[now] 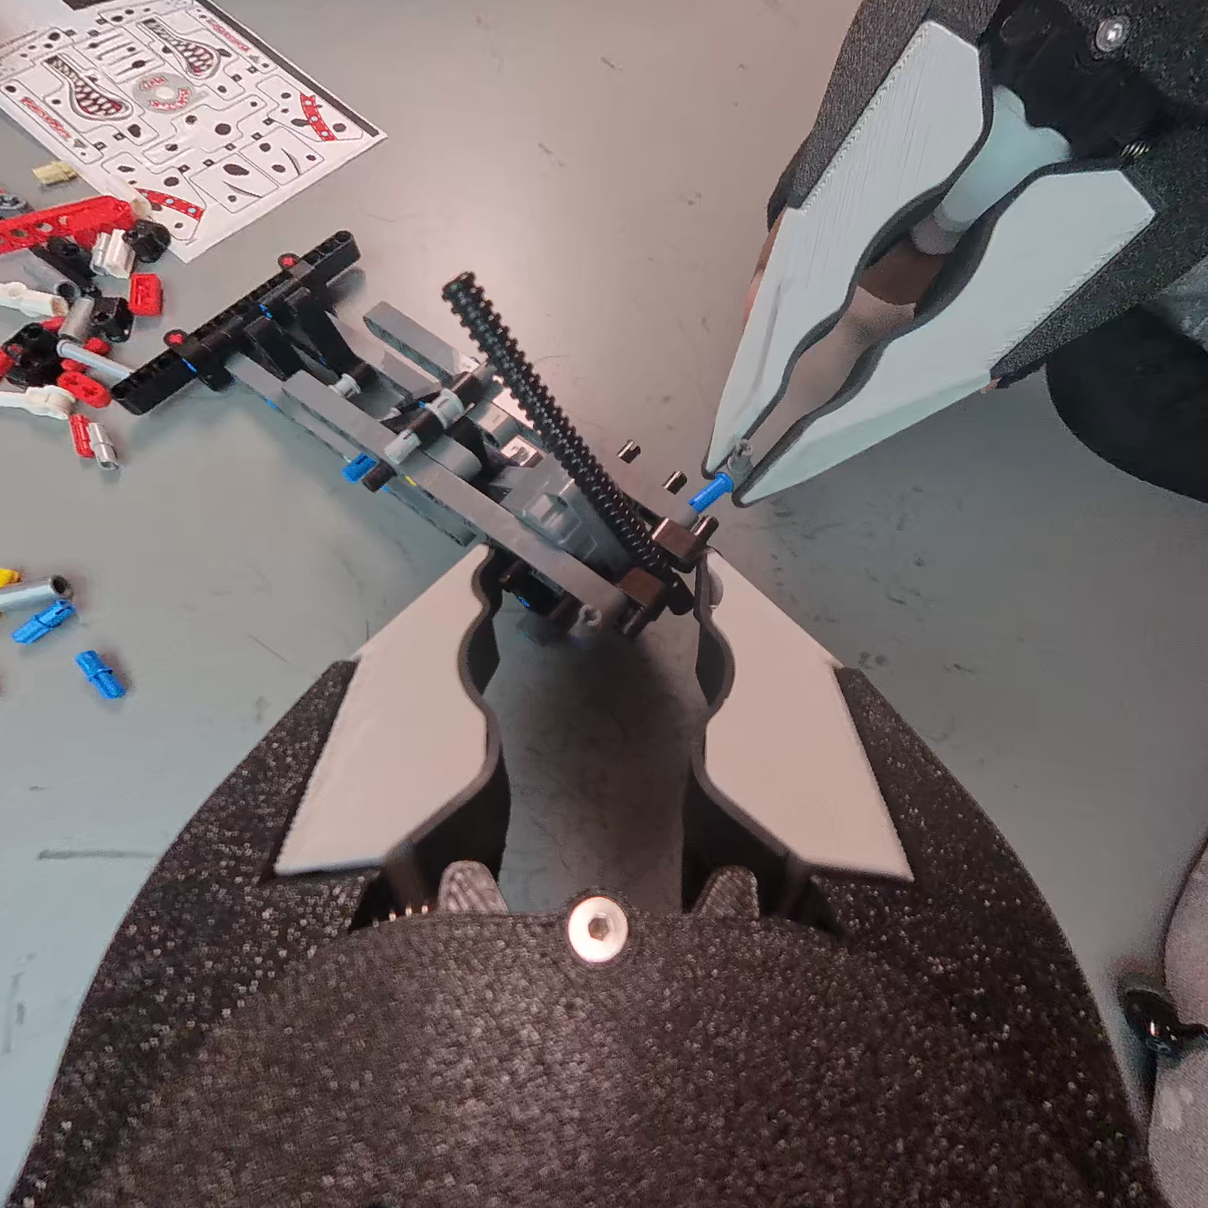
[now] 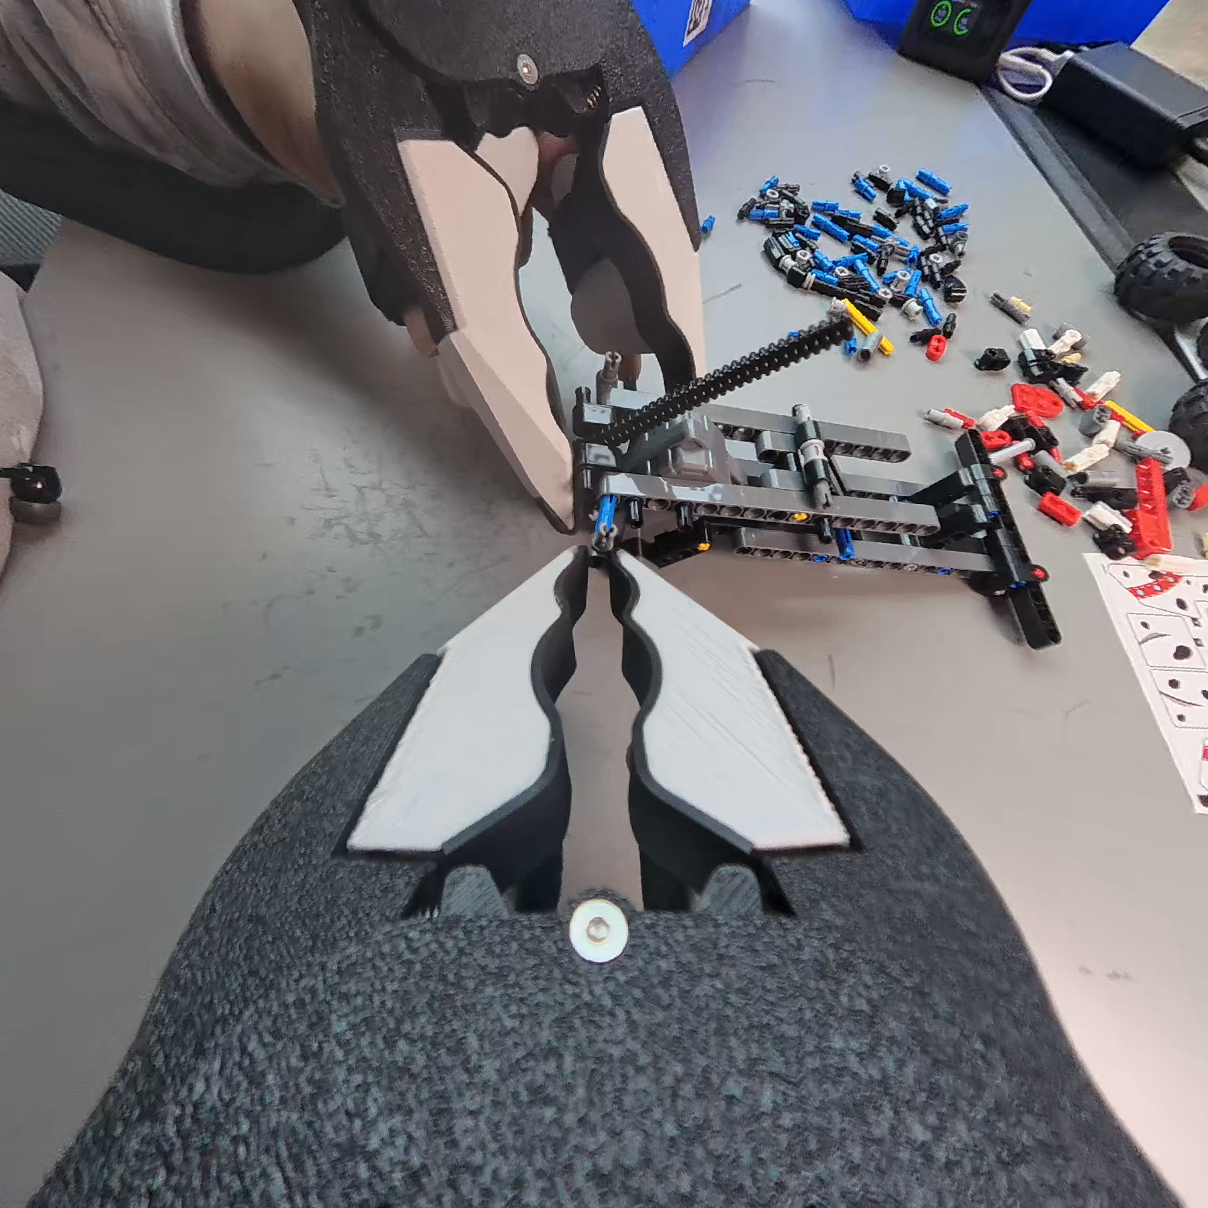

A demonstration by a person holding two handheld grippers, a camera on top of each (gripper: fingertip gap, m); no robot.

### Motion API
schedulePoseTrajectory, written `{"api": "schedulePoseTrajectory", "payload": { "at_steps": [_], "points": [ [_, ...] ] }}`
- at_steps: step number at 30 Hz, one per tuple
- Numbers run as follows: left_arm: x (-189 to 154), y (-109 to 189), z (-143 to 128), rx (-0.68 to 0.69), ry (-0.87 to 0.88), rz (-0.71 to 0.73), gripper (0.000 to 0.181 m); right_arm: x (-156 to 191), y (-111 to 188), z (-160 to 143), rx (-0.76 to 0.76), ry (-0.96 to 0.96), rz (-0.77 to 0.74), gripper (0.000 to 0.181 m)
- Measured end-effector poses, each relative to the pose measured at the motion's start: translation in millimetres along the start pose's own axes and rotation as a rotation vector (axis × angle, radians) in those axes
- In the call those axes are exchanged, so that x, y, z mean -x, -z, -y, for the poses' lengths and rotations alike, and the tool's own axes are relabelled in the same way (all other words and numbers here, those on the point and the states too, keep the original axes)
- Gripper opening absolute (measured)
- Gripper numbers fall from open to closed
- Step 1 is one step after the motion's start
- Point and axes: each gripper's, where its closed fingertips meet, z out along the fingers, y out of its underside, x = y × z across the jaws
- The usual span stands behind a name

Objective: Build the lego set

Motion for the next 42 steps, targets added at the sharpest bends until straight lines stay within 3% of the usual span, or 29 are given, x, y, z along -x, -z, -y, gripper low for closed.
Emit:
{"api": "schedulePoseTrajectory", "payload": {
  "at_steps": [11, 20, 23, 25, 29, 32, 35, 40, 42],
  "points": [
    [-6.7, 0.1, 0.3, -0.02, -0.02, -0.046, 0.061, 0.0, -4.3, -2.0, -0.02, -0.003, 0.021, 0.006],
    [-9.7, 7.7, 2.7, -0.038, -0.049, -0.077, 0.067, -0.5, 7.2, -7.0, 0.062, 0.026, -0.03, 0.006],
    [-16.2, 28.2, 18.7, -0.133, -0.127, -0.115, 0.046, 8.4, 12.4, 4.7, 0.022, 0.039, -0.011, 0.006],
    [-25.1, 40.7, 28.9, -0.199, -0.207, -0.127, 0.041, 11.8, 11.4, 10.6, 0.008, 0.057, -0.011, 0.006],
    [-50.6, 46.6, 30.9, -0.223, -0.3, -0.215, 0.032, 24.4, 7.4, 22.1, -0.028, 0.079, 0.028, 0.006],
    [-56.5, 40.7, 23.4, -0.187, -0.346, -0.22, 0.009, 31.7, 8.8, 33.6, -0.073, 0.098, 0.045, 0.006],
    [-62.7, 44.5, 26.4, -0.214, -0.32, -0.265, 0.001, 31.5, 14.0, 37.4, -0.105, 0.099, 0.04, 0.006],
    [-66.2, 49.8, 29.5, -0.256, -0.208, -0.367, 0.002, 32.1, 17.6, 37.2, -0.123, 0.096, 0.042, 0.007],
    [-63.9, 54.4, 34.7, -0.287, -0.182, -0.378, 0.02, 32.3, 16.5, 33.2, -0.104, 0.097, 0.046, 0.007]
  ]
}}
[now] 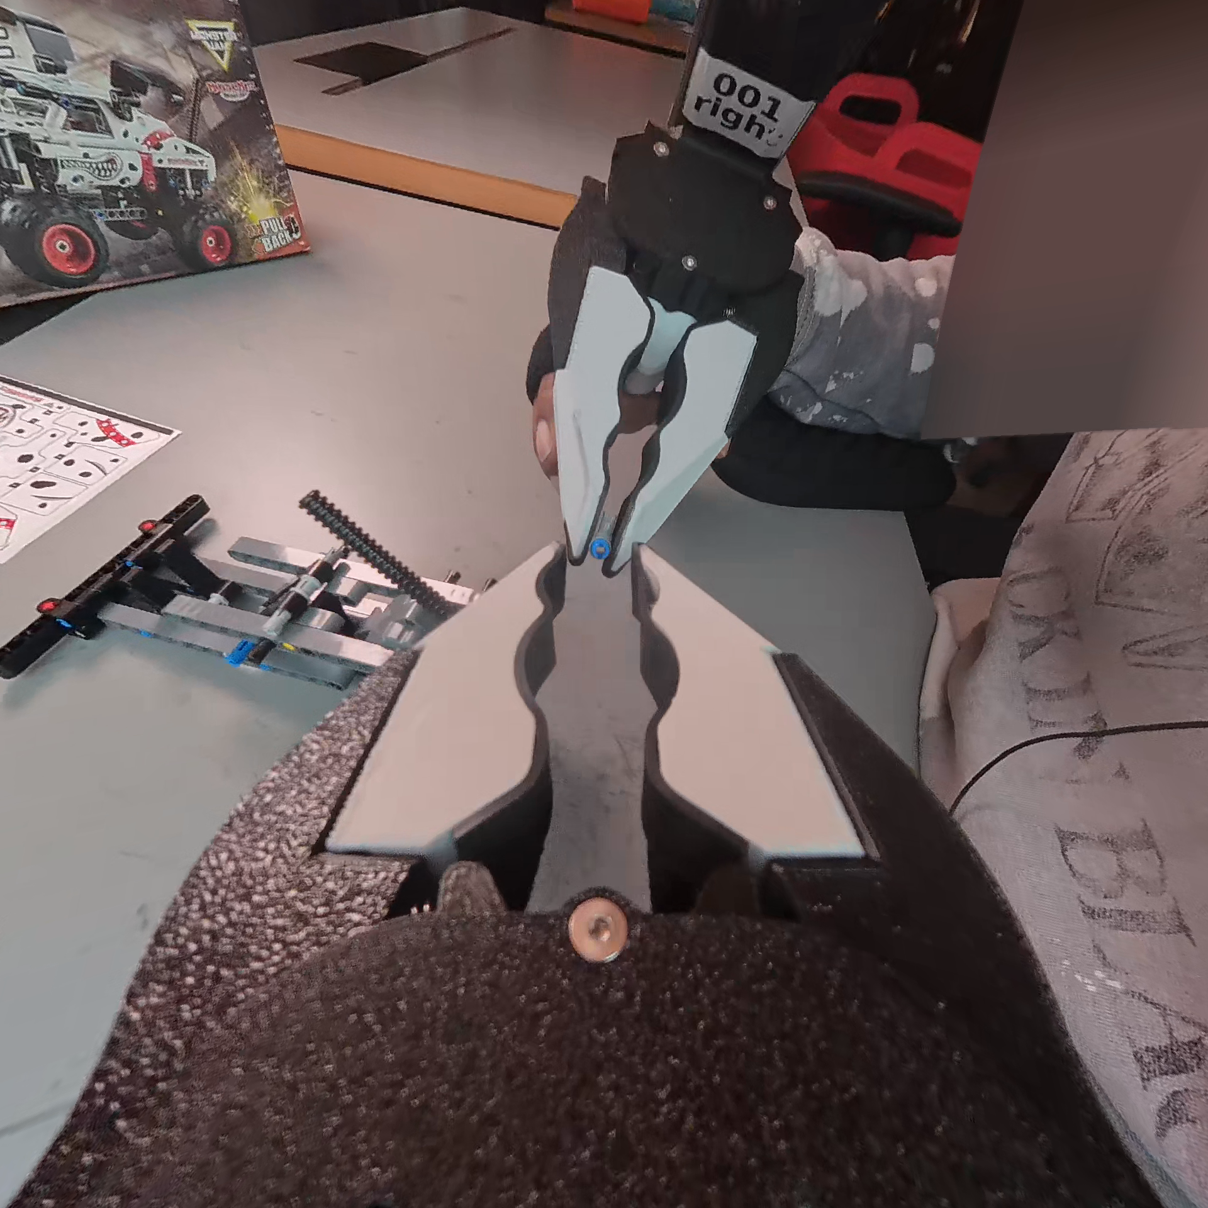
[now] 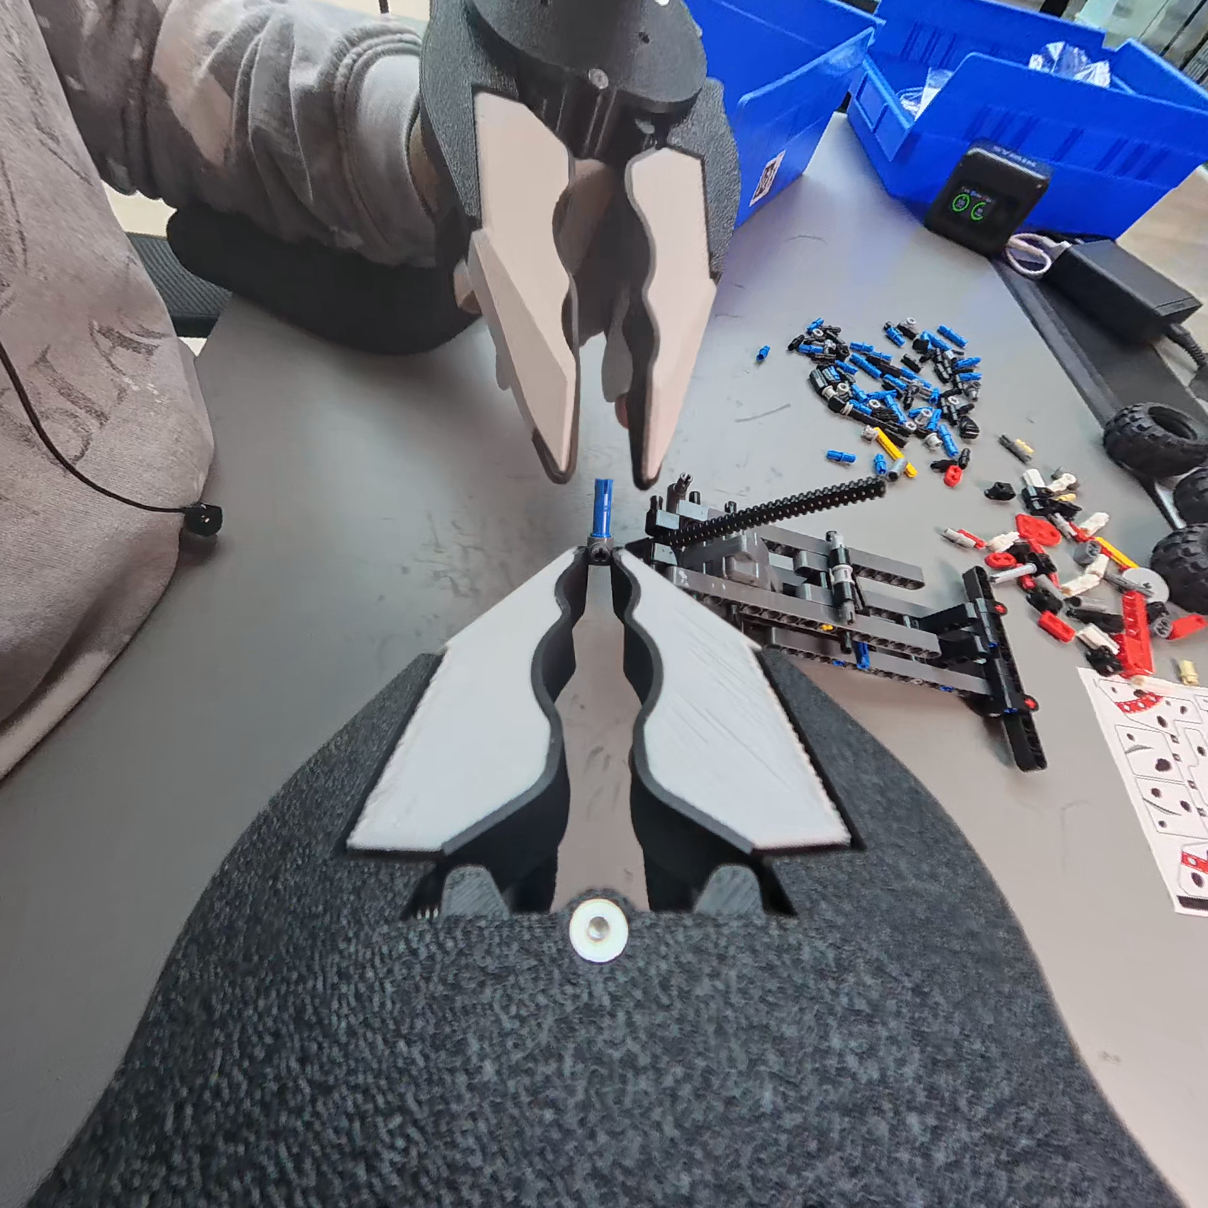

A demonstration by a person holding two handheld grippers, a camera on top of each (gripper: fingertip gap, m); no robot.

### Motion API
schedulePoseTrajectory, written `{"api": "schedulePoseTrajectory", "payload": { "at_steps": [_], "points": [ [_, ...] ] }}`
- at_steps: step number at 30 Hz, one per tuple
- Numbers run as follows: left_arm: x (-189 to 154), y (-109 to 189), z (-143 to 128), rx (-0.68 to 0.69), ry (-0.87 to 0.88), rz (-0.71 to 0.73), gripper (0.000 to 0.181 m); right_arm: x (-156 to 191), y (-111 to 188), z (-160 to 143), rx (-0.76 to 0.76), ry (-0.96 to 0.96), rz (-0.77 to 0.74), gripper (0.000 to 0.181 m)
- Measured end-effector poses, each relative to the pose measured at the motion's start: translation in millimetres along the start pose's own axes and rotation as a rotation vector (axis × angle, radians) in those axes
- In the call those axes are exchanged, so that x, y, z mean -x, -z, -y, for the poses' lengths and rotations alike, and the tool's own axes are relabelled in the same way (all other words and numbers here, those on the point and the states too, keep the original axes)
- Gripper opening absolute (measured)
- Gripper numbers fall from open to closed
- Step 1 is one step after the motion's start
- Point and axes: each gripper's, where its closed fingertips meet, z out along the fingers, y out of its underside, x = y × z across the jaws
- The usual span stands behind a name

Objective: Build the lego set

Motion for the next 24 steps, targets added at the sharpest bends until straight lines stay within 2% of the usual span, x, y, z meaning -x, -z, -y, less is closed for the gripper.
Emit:
{"api": "schedulePoseTrajectory", "payload": {
  "at_steps": [2, 5, 13, 24],
  "points": [
    [-0.8, -1.0, -0.3, 0.009, -0.008, -0.004, 0.02, 0.8, -2.2, -1.6, 0.013, 0.005, 0.002, 0.007],
    [-3.3, -6.6, -6.3, 0.037, -0.036, 0.0, 0.006, 4.6, -4.4, -1.0, 0.018, 0.012, 0.02, 0.007],
    [-3.8, 1.5, 9.5, -0.108, 0.069, -0.076, 0.005, 1.1, 9.6, 26.9, -0.167, -0.042, 0.01, 0.011],
    [-5.9, 0.2, 12.2, -0.133, 0.065, -0.081, 0.005, 1.6, 6.3, 24.1, -0.152, -0.053, 0.009, 0.007]
  ]
}}
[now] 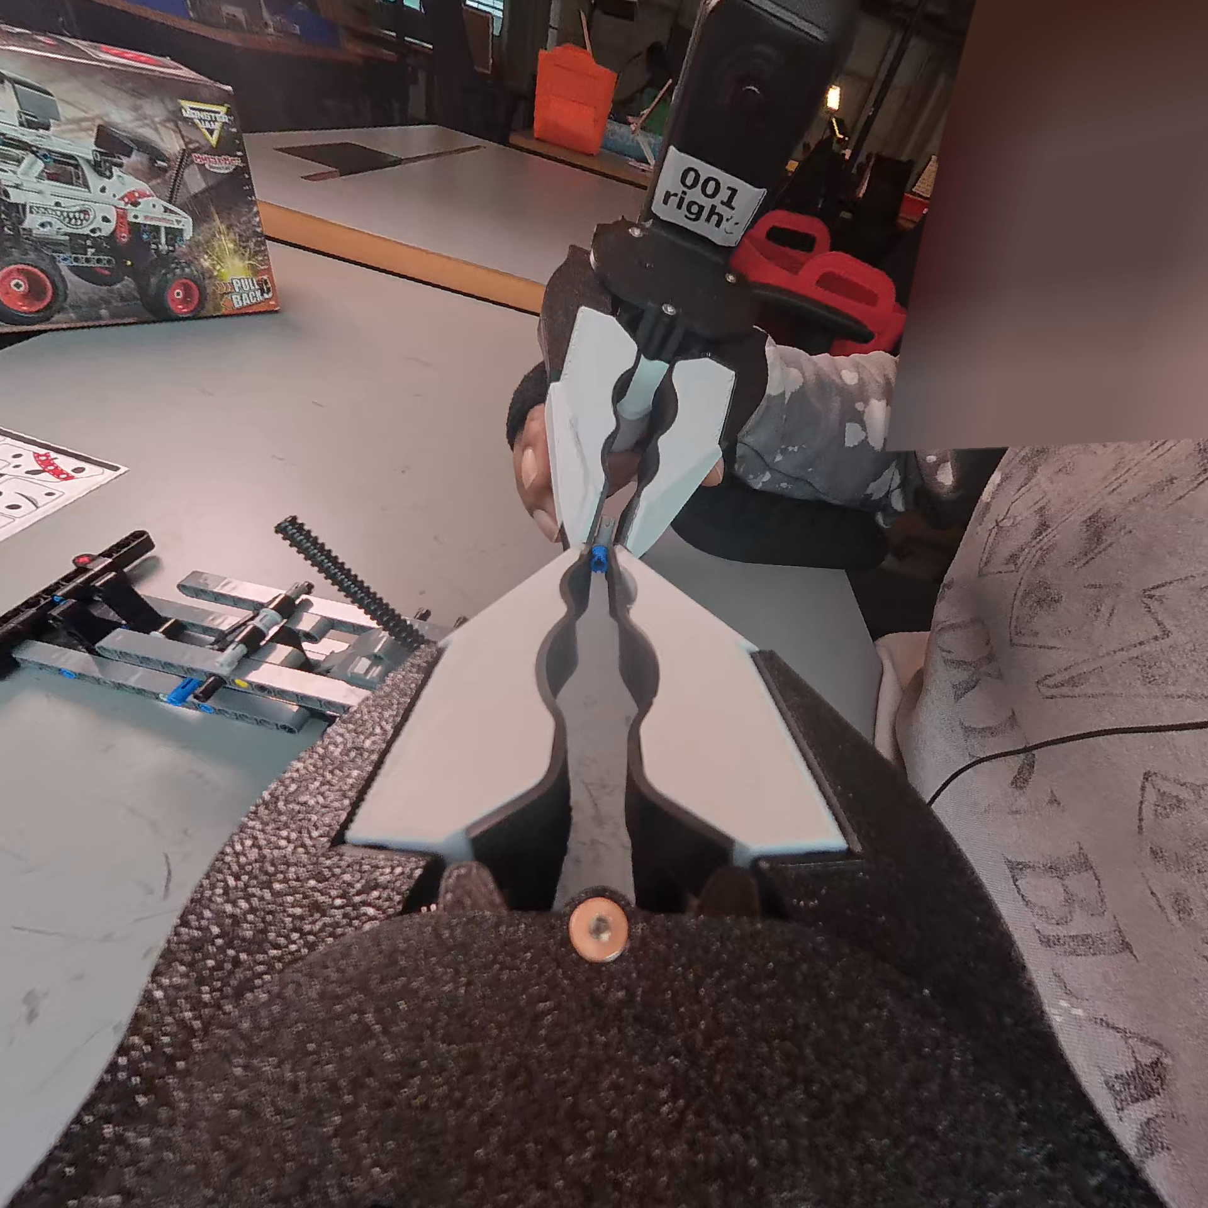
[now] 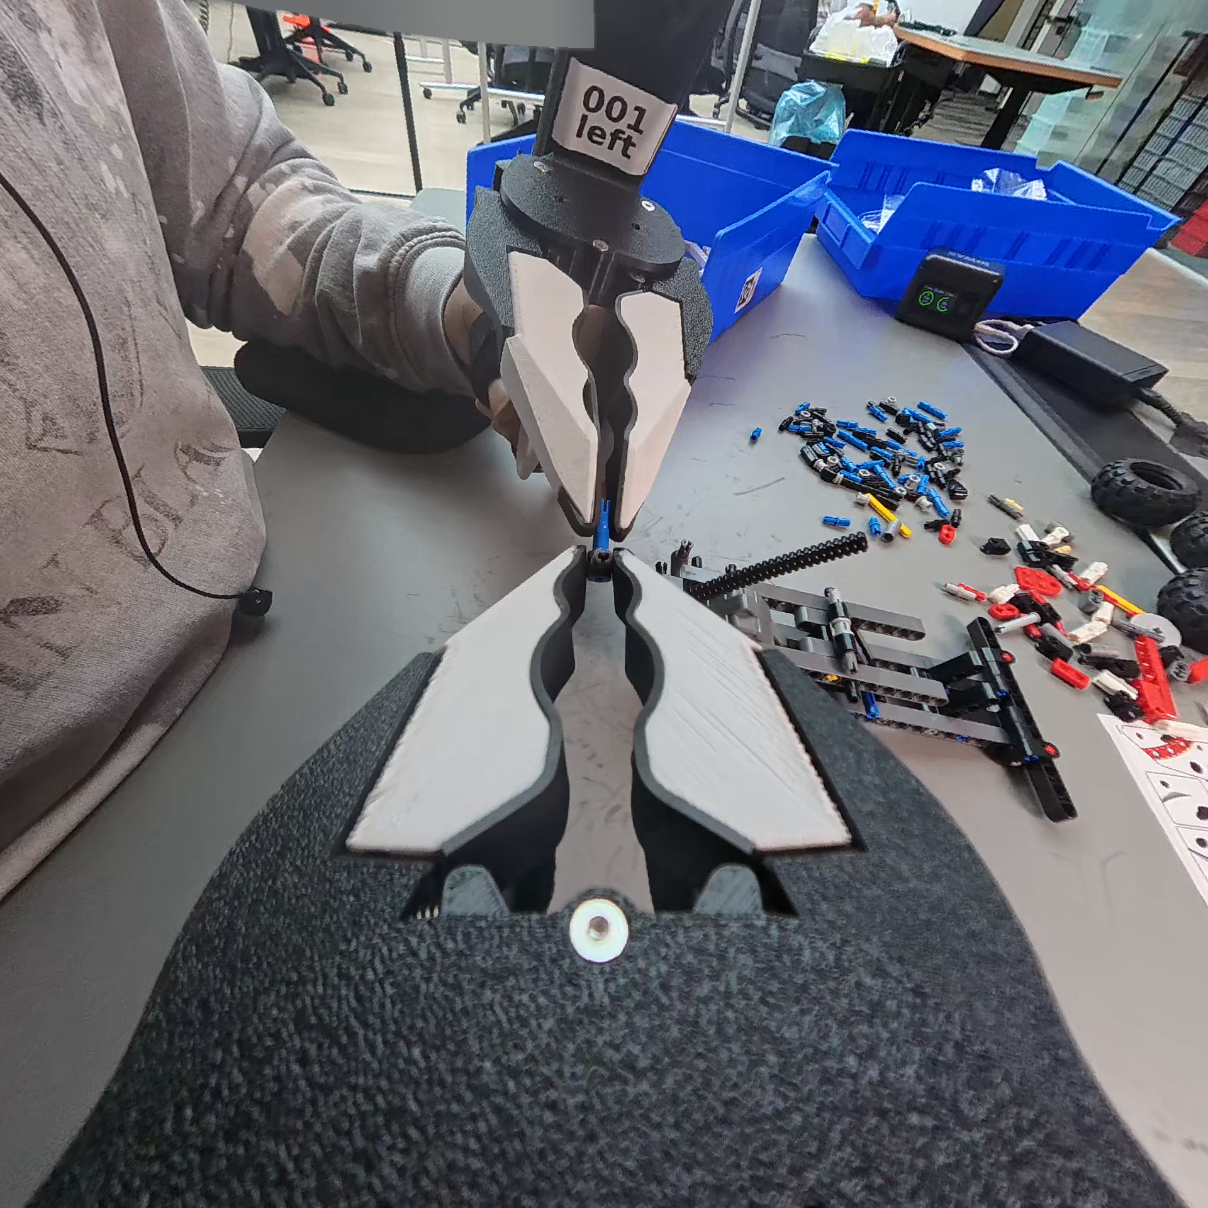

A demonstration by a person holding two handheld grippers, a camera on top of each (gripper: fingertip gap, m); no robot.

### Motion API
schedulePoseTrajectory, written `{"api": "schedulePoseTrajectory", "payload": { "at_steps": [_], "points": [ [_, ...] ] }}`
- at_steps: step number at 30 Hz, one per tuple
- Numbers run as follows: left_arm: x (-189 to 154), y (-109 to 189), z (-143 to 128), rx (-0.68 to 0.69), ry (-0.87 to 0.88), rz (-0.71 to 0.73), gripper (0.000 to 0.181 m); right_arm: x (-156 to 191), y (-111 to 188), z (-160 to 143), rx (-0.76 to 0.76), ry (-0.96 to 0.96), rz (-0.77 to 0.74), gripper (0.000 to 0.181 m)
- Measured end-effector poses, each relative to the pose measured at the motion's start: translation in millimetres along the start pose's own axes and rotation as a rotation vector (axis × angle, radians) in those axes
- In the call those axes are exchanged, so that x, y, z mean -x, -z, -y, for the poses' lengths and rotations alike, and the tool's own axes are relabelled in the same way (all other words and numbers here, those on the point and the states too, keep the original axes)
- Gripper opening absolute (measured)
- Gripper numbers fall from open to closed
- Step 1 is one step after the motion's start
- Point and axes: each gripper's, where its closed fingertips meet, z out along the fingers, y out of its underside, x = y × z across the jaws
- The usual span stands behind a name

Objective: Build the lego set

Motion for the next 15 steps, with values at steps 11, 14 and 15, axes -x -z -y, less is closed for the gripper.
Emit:
{"api": "schedulePoseTrajectory", "payload": {
  "at_steps": [11, 14, 15],
  "points": [
    [53.3, 25.0, -24.6, 0.174, 0.002, 0.229, 0.049, -26.0, -0.2, -54.5, 0.31, -0.048, -0.105, 0.007],
    [63.0, 22.9, -44.2, 0.229, 0.121, 0.206, 0.07, -27.0, -6.7, -56.7, 0.336, -0.059, -0.109, 0.006],
    [63.7, 19.6, -48.5, 0.246, 0.148, 0.192, 0.076, -26.8, -7.8, -56.6, 0.338, -0.062, -0.105, 0.006]
  ]
}}
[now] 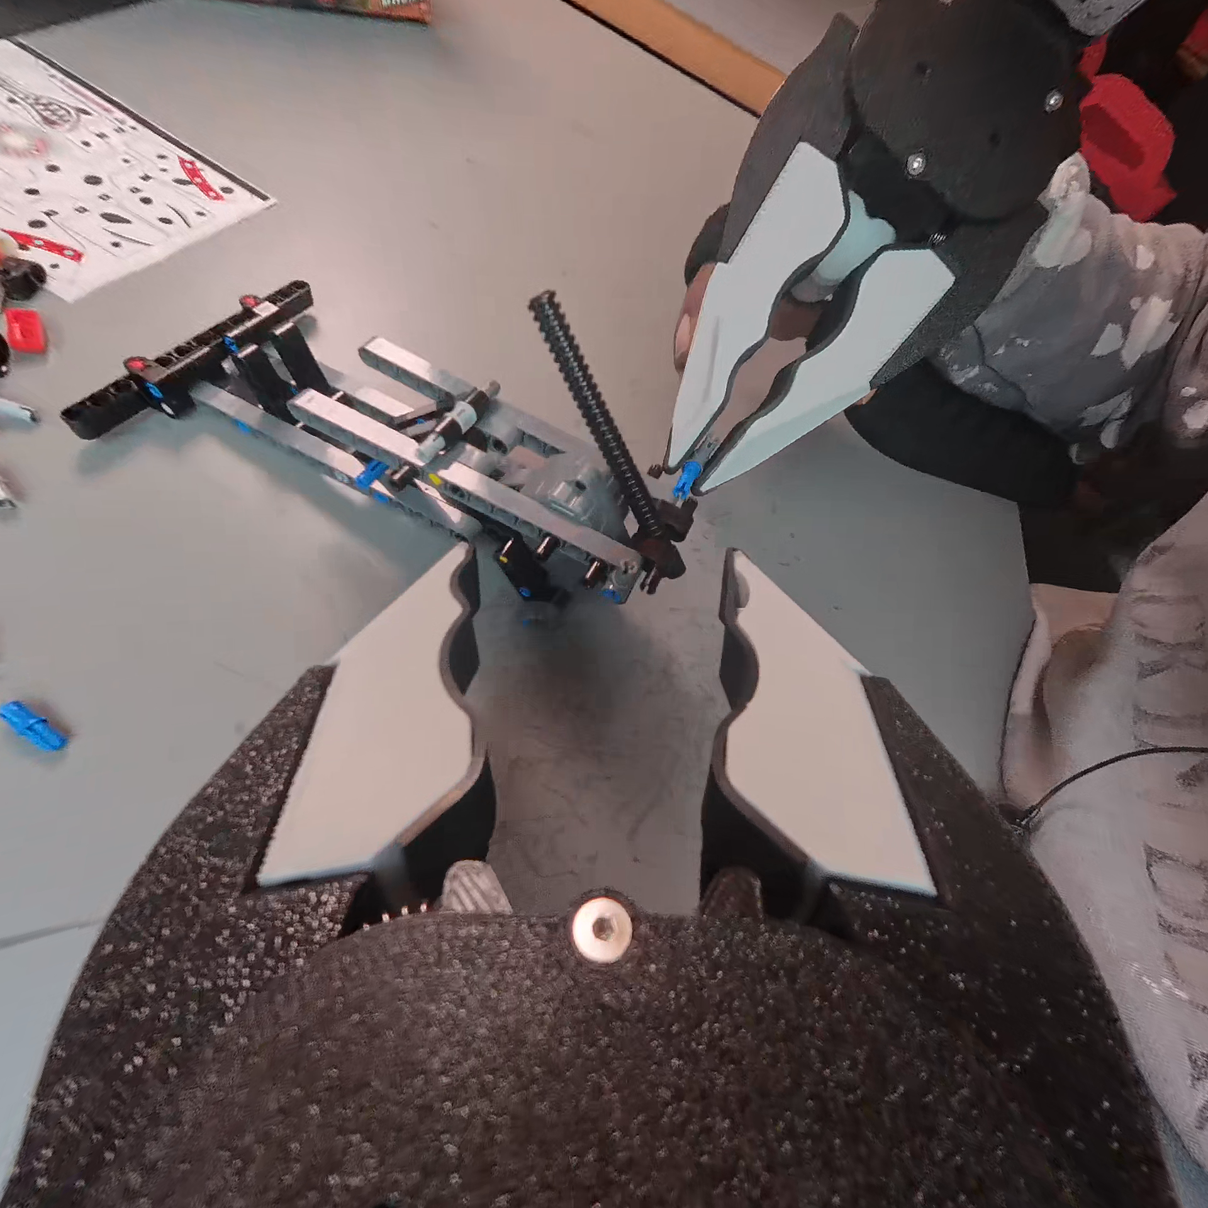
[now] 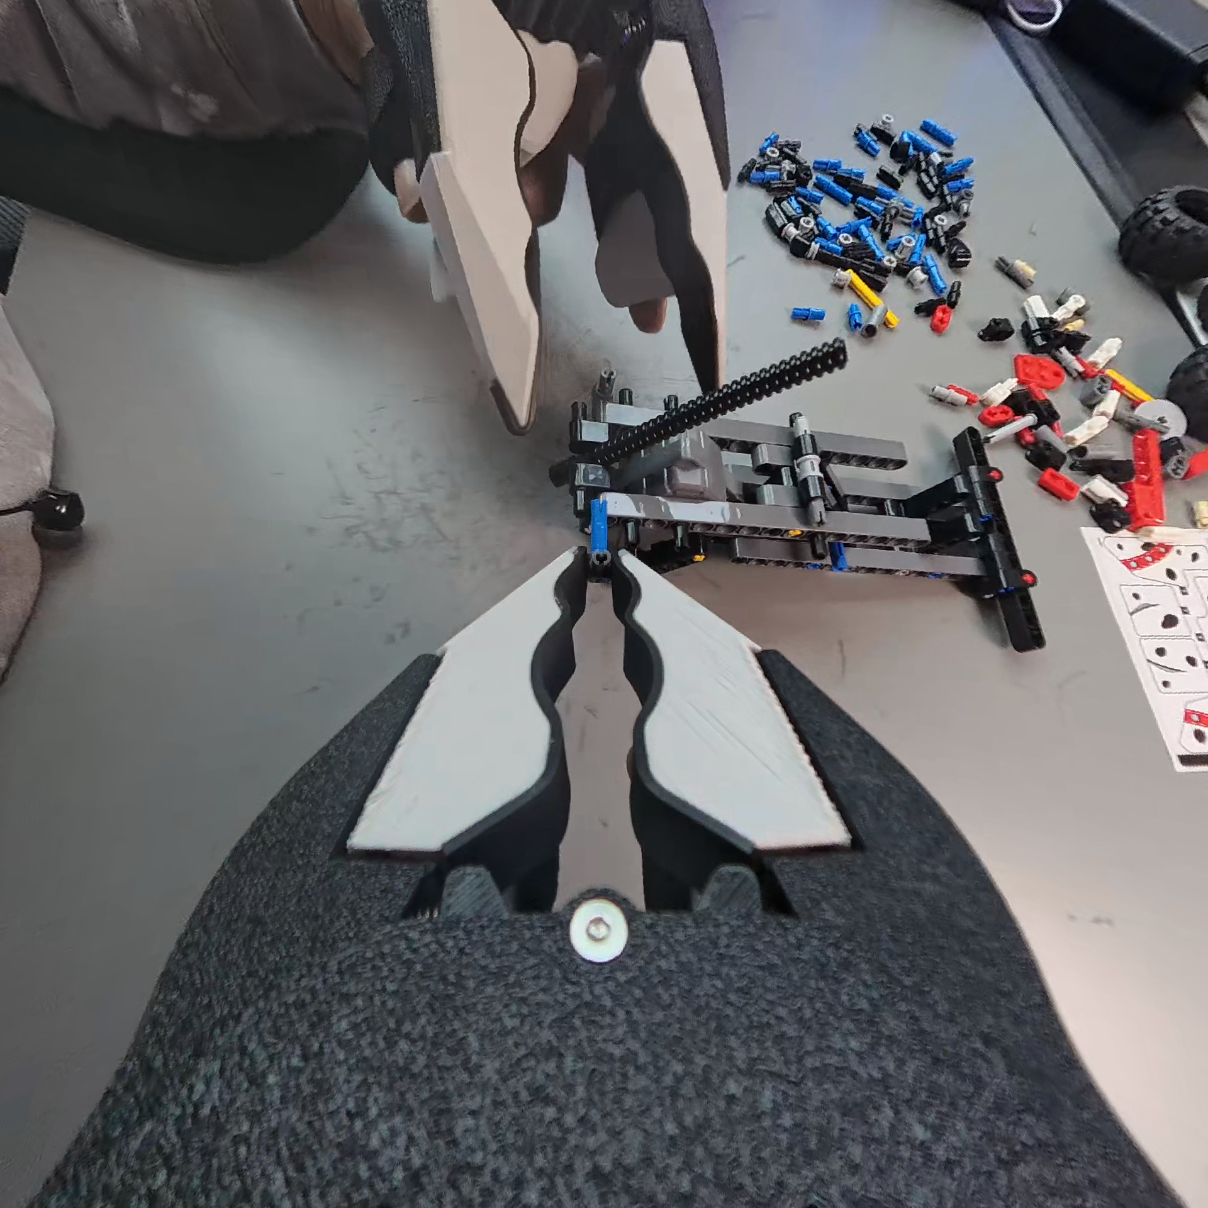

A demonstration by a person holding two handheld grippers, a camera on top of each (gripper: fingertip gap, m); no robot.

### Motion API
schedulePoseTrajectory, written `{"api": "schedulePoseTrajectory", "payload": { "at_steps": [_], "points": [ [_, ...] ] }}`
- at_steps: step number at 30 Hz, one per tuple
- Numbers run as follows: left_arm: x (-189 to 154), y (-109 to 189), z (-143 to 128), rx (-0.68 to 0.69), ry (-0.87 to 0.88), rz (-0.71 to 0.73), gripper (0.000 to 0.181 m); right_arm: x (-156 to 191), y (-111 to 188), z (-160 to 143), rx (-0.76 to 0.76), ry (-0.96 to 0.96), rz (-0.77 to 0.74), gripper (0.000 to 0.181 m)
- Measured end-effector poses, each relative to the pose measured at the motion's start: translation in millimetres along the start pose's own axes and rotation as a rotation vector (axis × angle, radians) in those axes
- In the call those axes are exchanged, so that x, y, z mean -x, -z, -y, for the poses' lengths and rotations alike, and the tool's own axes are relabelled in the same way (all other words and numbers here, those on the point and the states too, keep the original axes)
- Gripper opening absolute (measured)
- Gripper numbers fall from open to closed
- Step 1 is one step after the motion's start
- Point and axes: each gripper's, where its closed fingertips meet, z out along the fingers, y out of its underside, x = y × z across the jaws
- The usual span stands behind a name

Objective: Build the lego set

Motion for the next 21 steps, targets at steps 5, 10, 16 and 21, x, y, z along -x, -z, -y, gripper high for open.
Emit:
{"api": "schedulePoseTrajectory", "payload": {
  "at_steps": [5, 10, 16, 21],
  "points": [
    [2.3, -14.6, 1.1, 0.051, -0.054, -0.008, 0.082, -1.7, 1.3, -0.9, 0.029, -0.003, -0.004, 0.006],
    [5.7, -23.3, -1.3, 0.077, -0.068, 0.011, 0.078, -1.4, -0.2, -6.7, 0.056, 0.001, -0.009, 0.006],
    [5.6, -25.4, -2.4, 0.082, -0.076, 0.03, 0.071, -2.6, -0.8, -5.9, 0.062, 0.001, -0.016, 0.006],
    [3.9, -27.3, -1.3, 0.075, -0.106, 0.069, 0.06, -5.6, -0.4, -7.5, 0.126, 0.008, -0.065, 0.006]
  ]
}}
